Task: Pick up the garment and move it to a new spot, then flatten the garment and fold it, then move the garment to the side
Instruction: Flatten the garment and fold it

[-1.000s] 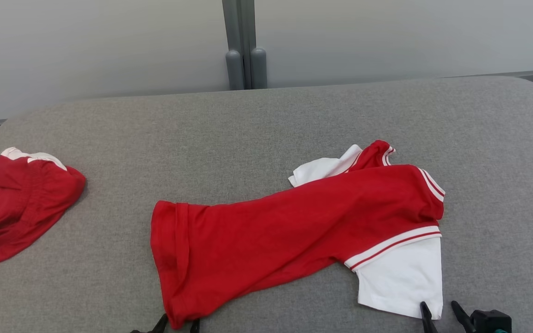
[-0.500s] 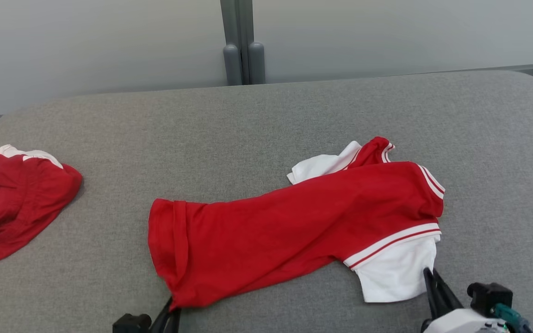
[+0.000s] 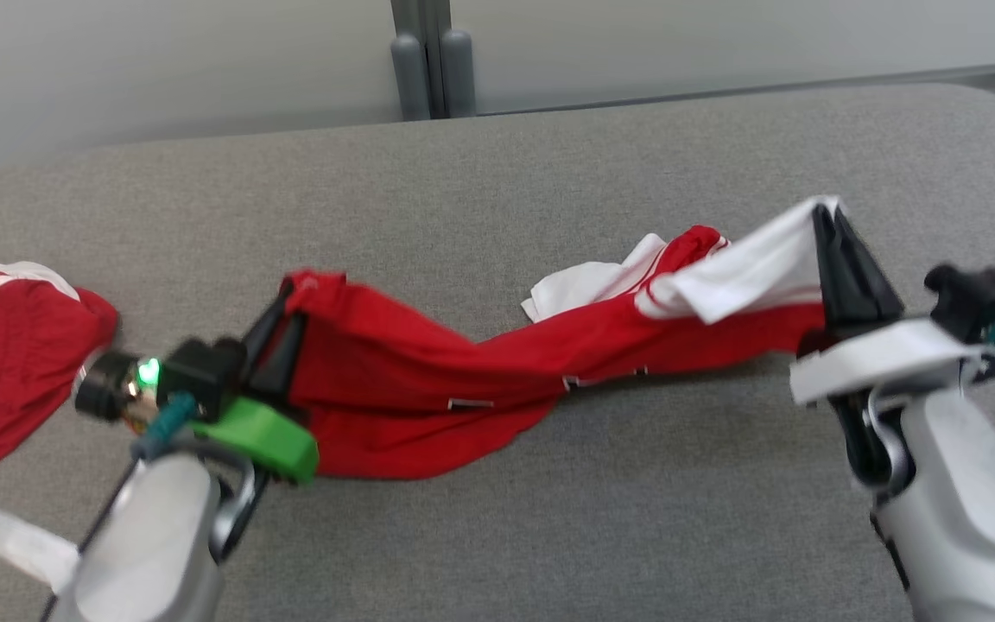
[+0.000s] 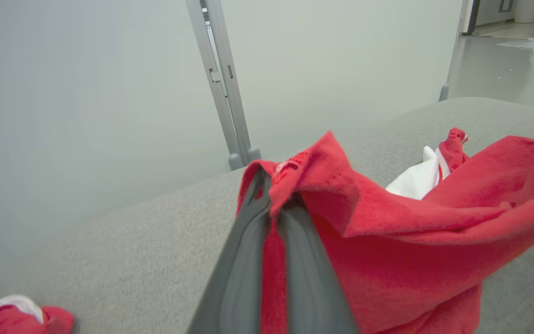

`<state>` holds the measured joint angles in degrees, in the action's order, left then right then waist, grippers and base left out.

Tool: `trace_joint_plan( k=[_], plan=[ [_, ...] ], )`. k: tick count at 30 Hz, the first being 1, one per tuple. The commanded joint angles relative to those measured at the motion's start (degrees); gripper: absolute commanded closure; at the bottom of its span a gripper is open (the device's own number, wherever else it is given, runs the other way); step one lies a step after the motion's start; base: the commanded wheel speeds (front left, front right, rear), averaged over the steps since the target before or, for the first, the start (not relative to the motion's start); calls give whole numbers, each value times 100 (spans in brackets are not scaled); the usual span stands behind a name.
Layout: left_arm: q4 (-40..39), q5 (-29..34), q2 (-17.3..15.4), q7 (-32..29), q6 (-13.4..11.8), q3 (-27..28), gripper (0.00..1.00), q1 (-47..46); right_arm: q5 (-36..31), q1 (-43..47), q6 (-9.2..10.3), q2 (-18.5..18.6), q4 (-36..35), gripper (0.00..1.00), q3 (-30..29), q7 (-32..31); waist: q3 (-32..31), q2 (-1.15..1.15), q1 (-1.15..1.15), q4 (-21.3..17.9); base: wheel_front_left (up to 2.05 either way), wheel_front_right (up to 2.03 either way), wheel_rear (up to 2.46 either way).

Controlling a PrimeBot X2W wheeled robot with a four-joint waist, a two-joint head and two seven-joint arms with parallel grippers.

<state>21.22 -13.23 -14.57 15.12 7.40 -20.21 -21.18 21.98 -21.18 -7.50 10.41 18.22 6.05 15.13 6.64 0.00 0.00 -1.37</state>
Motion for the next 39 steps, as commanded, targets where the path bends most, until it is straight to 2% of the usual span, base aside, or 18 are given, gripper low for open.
trace_joint_plan(
  k=[1, 6, 13, 18, 23, 31, 39],
  plan=[
    [69, -81, -130, -44, 12, -100, 100, -505, 99, -420, 3, 80, 63, 100, 43, 2, 417, 0, 0, -73, 0, 0, 0],
    [451, -556, -568, -381, 6, -677, 100, -2503, 460, -2239, 3, 302, 556, 100, 199, -120, 1207, 0, 0, -136, 0, 0, 0],
    [1153, -1204, -931, -800, 5, -1384, 100, -5094, 660, -4863, 3, 603, 1305, 100, 390, -473, 2056, 0, 0, -216, 0, 0, 0],
    [1654, -1634, -957, -901, 5, -1738, 100, -6601, 595, -6522, 3, 723, 1923, 100, 488, -637, 2271, 0, 0, -255, 0, 0, 0],
    [2279, -2130, -942, -1054, 4, -1817, 100, -7710, 415, -7846, 3, 734, 2598, 100, 626, -728, 2305, 0, 0, -357, 0, 0, 0],
    [2913, -2526, -838, -1030, 3, -2156, 100, -8515, 342, -8899, 3, 625, 3625, 100, 739, -599, 2400, 0, 0, -431, 0, 0, 0],
    [3364, -2879, -849, -870, 3, -2514, 100, -8566, 456, -8909, 3, 608, 4169, 100, 987, -330, 2541, 0, 0, -527, 0, 0, 0]
  ],
)
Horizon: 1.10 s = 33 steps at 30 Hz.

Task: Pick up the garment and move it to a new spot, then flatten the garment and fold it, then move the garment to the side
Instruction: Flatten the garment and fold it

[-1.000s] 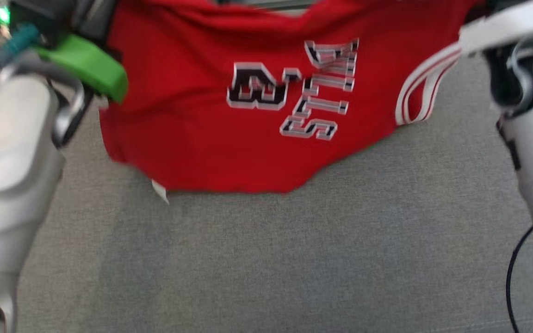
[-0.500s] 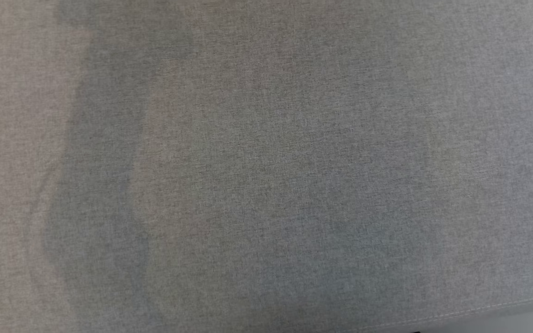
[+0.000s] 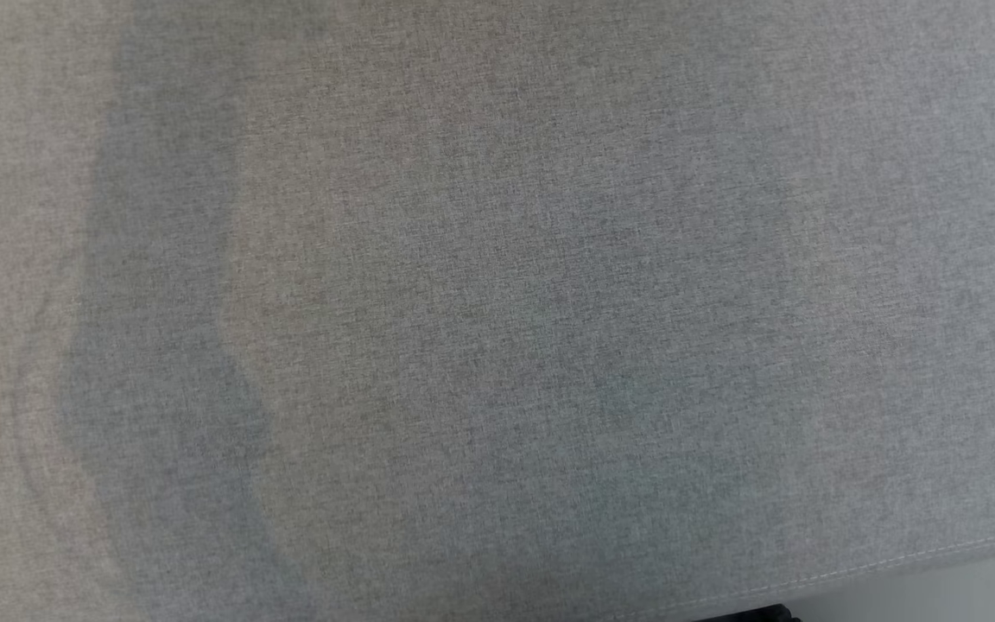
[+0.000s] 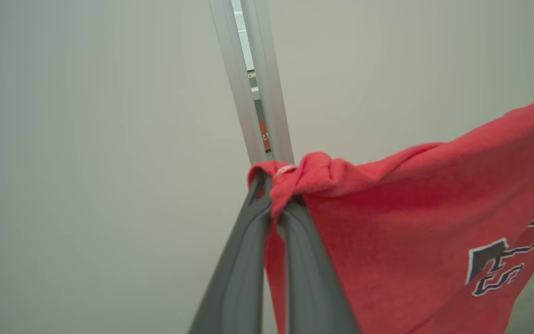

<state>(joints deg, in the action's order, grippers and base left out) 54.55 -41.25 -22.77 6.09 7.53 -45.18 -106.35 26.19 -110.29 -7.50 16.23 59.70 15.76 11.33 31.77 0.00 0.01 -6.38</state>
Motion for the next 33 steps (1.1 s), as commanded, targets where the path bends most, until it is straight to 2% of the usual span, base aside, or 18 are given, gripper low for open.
trace_joint_plan(
  k=[1, 9, 13, 17, 19, 24, 28, 33],
  plan=[
    [62, -91, -31, 67, -10, -48, 100, -38, 59, 11, 3, 39, 62, 100, 48, 63, 39, 0, -1, -33, 0, 0, 0],
    [198, -582, -12, 513, -10, -262, 100, 531, 482, 636, 3, -92, 2, 100, 327, 280, -74, 0, -1, -81, 0, 0, 0],
    [69, -793, -109, 761, -10, -380, 100, 1303, 899, 1458, 3, -111, -444, 100, 619, 346, -340, 0, -1, -124, 0, 0, 0],
    [-143, -985, -249, 901, -19, -193, 100, 2326, 1410, 2599, 3, 41, -1142, 100, 917, 365, -682, 0, -1, -124, 0, 0, 0],
    [-458, -1033, -341, 922, -150, 108, 100, 2854, 1648, 3256, 3, 182, -1552, 100, 1046, 374, -843, 0, -1, -124, 0, 0, 0],
    [-1725, -848, -417, 909, -611, 1022, 100, 4884, 2153, 5093, 3, 636, -2640, 100, 1086, 385, -1207, 0, -1, -25, 0, 0, 0],
    [-2741, -700, -262, 911, -919, 1746, 100, 6444, 2438, 6517, 3, 912, -3355, 100, 810, 389, -1429, 0, -1, 55, 0, 0, 0],
    [-3676, -236, -47, 912, -1178, 2124, 100, 8078, 2534, 8183, 3, 930, -4112, 100, 436, 196, -1611, 0, -1, 114, 0, 0, 0]
  ],
)
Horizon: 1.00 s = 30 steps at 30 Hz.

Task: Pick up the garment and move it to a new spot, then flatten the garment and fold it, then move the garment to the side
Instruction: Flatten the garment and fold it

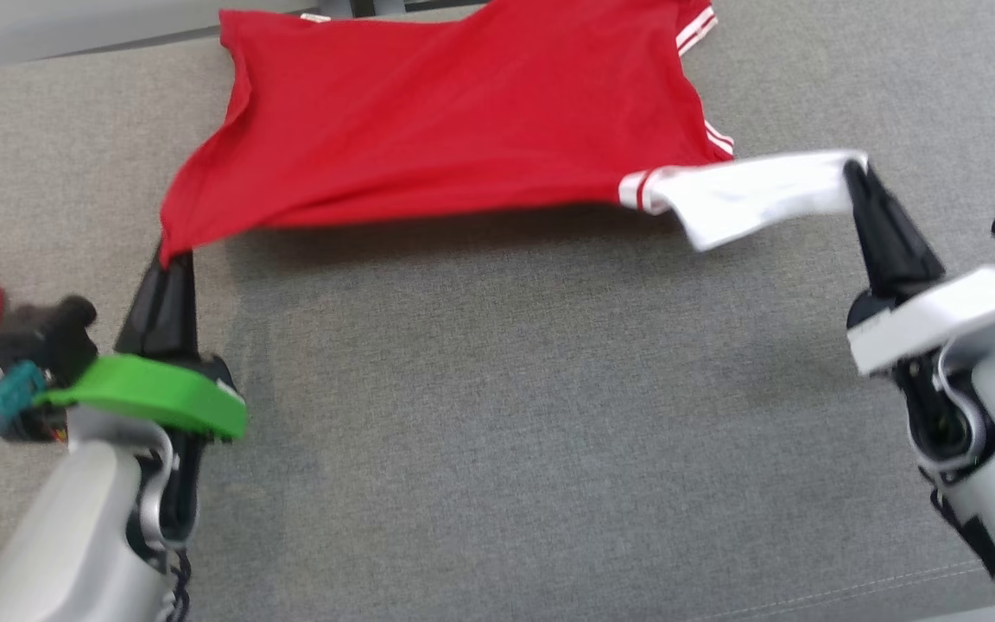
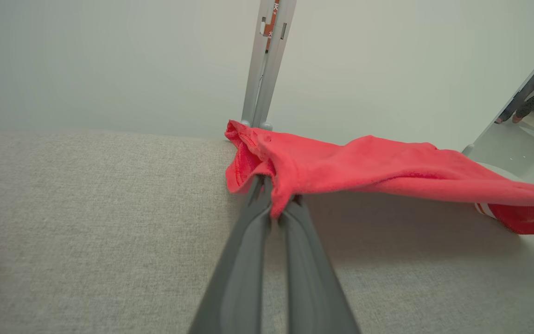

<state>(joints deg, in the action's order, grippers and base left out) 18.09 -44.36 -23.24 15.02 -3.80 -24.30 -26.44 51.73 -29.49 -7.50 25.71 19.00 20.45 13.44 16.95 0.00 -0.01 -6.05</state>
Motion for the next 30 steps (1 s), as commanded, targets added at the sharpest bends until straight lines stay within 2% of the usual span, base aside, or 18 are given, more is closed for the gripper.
trace_joint_plan(
  k=[1, 5, 10, 18, 24, 30],
  plan=[
    [-125, 86, 72, 18, -55, 79, 100, 333, -21, 366, 3, -57, -153, 100, -113, -48, -163, 0, 1, 87, 0, 0, 0],
    [-313, 250, 301, 20, -73, 225, 100, 1218, -223, 1533, 3, -237, -618, 100, -451, -215, -339, 0, 1, 136, 0, 0, 0],
    [-238, 436, 547, 19, 32, 344, 100, 2104, -531, 2837, 3, -590, -1135, 100, -976, -563, -642, 0, 1, 121, 0, 0, 0],
    [-211, 612, 859, 20, 175, 704, 100, 3029, -1188, 4366, 3, -1174, -2102, 100, -1740, -1357, -947, 0, 1, 98, 0, 0, 0],
    [-250, 777, 938, 20, 200, 722, 100, 3307, -1469, 4889, 3, -1630, -2762, 100, -2168, -1861, -985, 0, 1, 149, 0, 0, 0],
    [-165, 907, 913, -9, 236, 569, 100, 3100, -1586, 4740, 3, -1905, -2944, 100, -2328, -2148, -1016, 0, 1, 244, 0, 0, 0]
  ],
)
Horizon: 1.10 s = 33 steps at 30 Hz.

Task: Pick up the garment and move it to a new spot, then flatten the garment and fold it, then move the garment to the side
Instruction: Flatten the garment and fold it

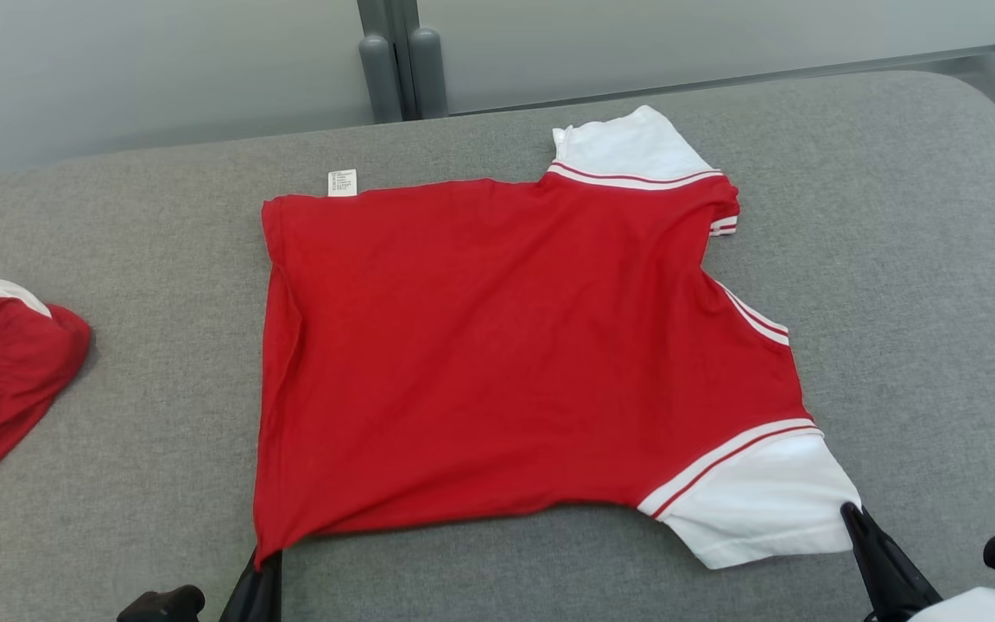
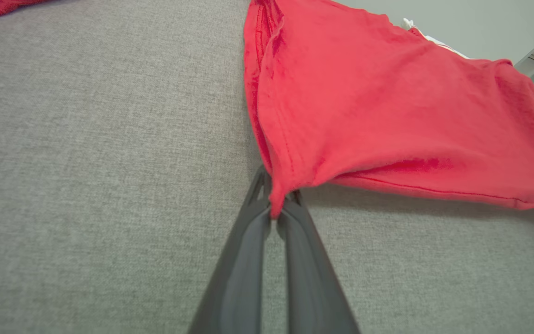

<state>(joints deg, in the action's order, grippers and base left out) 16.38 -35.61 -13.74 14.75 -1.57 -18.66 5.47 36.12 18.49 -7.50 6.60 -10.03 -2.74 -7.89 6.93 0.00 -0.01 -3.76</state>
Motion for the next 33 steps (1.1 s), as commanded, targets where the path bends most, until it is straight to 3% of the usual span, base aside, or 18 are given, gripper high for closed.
trace_joint_plan(
  k=[1, 14, 23, 31, 32, 33],
  plan=[
    [26, 43, -40, -3, 34, -17, 100, -146, -38, -145, 3, -5, -56, 100, -7, -55, -19, 0, 1, 20, 0, 0, 0],
    [166, 303, -214, -323, 222, -303, 100, -1001, -121, -1895, 3, 260, 663, 100, 45, -399, 195, 0, 1, 193, 0, 0, 0],
    [336, 515, -319, -579, 383, -448, 100, -1911, -142, -3533, 3, 414, 2137, 100, 125, -391, 551, 0, 1, 311, 0, 0, 0],
    [772, 545, -353, -599, 487, -448, 100, -2500, -155, -4591, 3, 456, 3480, 100, 411, 115, 690, 0, 1, 278, 0, 0, 0],
    [826, 568, -354, -581, 479, -453, 71, -2549, -140, -4666, 3, 466, 3587, 59, 470, 199, 695, 0, 1, 277, 0, 0, 0],
    [897, 604, -360, -550, 481, -475, 15, -2597, -83, -4729, 3, 457, 3707, 0, 550, 282, 695, 0, 1, 275, 0, 0, 0]
  ],
)
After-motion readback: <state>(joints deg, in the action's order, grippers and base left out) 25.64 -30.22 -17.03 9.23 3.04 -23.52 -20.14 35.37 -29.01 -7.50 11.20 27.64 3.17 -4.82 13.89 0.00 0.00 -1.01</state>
